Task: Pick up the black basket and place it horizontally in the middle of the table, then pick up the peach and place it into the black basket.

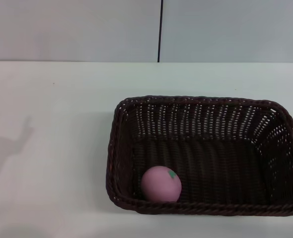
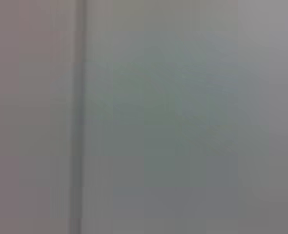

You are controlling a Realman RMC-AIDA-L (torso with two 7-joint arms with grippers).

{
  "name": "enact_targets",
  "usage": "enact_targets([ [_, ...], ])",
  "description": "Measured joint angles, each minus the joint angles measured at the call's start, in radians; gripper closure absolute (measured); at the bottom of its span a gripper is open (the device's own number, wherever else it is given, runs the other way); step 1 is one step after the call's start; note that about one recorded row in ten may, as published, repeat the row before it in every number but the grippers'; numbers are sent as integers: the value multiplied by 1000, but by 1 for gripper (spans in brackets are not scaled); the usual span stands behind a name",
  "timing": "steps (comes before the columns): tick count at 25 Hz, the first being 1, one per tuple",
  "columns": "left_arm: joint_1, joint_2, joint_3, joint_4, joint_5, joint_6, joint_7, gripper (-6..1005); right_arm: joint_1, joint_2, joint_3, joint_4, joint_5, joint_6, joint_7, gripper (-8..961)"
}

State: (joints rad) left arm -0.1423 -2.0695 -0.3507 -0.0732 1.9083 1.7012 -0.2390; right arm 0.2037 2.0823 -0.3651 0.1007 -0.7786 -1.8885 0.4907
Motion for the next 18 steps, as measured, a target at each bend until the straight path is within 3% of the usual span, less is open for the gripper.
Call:
enact_targets([
  [4, 11, 0, -38, -11, 0, -28, 27, 155, 2, 1, 49, 63, 0, 57, -35, 346],
  [10, 8, 2, -45, -11, 1, -37, 29, 155, 20, -1, -9, 66, -15, 179, 23, 346],
  [18, 8, 5, -50, -4, 1, -29, 29, 155, 41, 0, -13, 60, -33, 232, 21, 346],
])
